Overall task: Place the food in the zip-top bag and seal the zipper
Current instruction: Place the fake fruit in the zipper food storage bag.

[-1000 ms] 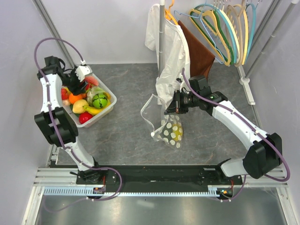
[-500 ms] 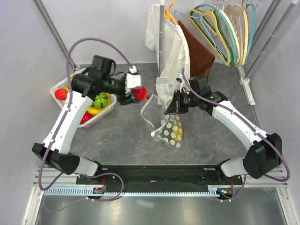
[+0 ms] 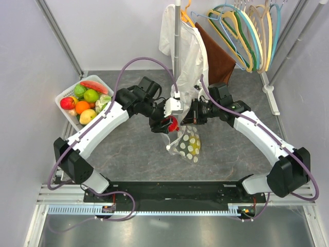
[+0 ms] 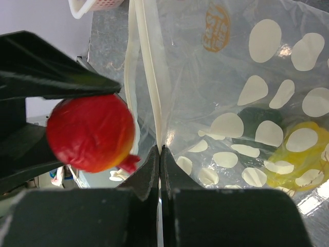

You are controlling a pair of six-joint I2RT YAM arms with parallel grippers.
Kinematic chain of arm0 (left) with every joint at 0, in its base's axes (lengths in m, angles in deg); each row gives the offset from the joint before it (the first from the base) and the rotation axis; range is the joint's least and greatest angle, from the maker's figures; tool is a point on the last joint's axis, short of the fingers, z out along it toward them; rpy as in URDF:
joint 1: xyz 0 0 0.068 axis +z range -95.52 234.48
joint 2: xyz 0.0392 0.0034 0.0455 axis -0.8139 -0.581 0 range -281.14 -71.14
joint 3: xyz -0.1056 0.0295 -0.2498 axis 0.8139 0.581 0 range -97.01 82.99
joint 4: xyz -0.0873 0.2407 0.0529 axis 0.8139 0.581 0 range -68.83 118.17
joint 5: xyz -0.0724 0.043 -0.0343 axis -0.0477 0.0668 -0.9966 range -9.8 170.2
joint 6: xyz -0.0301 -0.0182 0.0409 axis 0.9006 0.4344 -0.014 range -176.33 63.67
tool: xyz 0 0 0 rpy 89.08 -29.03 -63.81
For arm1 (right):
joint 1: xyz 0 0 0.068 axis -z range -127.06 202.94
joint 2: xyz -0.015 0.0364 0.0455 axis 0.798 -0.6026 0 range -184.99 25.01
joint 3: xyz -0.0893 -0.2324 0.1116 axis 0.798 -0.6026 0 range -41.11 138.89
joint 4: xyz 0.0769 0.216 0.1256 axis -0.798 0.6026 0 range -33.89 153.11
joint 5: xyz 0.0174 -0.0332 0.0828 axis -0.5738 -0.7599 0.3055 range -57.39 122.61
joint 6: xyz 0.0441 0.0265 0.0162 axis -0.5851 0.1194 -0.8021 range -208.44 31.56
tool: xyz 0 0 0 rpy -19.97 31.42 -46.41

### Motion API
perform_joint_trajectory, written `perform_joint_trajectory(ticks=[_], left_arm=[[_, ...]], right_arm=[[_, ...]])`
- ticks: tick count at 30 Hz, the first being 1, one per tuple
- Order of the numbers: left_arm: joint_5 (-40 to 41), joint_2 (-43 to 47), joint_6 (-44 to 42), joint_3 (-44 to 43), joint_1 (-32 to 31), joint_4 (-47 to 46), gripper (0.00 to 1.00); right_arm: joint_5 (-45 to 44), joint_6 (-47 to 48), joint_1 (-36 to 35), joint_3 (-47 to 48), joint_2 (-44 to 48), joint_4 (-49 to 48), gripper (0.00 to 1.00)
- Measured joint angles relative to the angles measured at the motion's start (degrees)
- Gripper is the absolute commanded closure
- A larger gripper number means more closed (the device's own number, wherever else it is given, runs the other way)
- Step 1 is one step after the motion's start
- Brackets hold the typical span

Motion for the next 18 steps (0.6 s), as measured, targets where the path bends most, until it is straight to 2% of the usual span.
perform_joint_trajectory(ticks=[3,6,7,12,16,18], left_arm=[[2.3,-1.2,1.6,0.0,-0.9,-0.4,0.38],[4.8,-3.3,3.4,-0.8,-1.7,-0.8,0.16],[5.7,-4.1,3.8,-1.3,-1.8,-1.0,0.01],[9.1,-4.9,5.0,-3.3,-1.7,-1.2,0.0],[9.1,-0.9,5.0,-4.5,-0.1,0.3,0.0],[7.8,2.7,4.9,-5.6,3.1,1.7,0.0]], right_arm=[[0.1,0.0,0.0,0.0,0.2,0.0,1.0],[0.2,0.2,0.0,0.0,0.4,0.0,1.0],[0.2,0.2,0.0,0.0,0.5,0.0,1.0],[0.2,0.2,0.0,0.0,1.0,0.0,1.0],[0.2,0.3,0.1,0.0,1.0,0.0,1.0],[0.2,0.3,0.1,0.0,1.0,0.0,1.0]])
